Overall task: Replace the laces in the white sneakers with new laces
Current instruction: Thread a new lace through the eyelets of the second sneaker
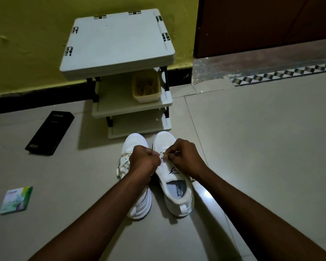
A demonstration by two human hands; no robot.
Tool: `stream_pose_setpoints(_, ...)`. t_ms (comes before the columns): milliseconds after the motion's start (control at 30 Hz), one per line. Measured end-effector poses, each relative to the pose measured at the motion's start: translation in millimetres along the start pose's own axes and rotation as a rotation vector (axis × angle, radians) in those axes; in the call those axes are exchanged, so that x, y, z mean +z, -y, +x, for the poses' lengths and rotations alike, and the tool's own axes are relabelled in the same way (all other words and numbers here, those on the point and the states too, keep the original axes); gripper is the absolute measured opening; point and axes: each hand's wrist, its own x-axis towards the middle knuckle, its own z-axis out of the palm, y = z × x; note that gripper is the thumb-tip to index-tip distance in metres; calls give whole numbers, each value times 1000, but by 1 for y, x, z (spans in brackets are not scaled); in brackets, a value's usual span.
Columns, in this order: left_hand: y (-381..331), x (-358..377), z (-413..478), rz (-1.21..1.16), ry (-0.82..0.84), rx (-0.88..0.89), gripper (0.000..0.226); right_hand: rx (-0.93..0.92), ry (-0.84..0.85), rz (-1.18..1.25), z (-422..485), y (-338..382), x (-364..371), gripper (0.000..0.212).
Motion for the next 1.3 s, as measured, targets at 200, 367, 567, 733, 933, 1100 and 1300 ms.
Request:
stream_pose_setpoints(200,0,-3,0,-6,56,13,21,-66,4,-211,-3,5,3,8)
stream_pose_setpoints(367,-2,-2,-4,25,34,47,11,-146,92,-414,-3,10,2,16)
stream_pose_setpoints(567,3,-3,0,29,99,99,13,-161,105,-567,-4,16,8,20)
stream_pose_setpoints(733,3,0,-5,149,48,205,21,-107,53,-471,-2,14,18,12)
stream_pose_setpoints(933,6,-2,0,138,25,231,16,-44,-60,-172,-7,3,11,7)
stream_pose_setpoints(1100,6,-1,0,203,23,316,16,-35,-103,-61,-10,0,13,15)
stream_pose_setpoints(1300,10,8,-6,338,-18,413,14,-4,-198,-76,-16,-1,18,22)
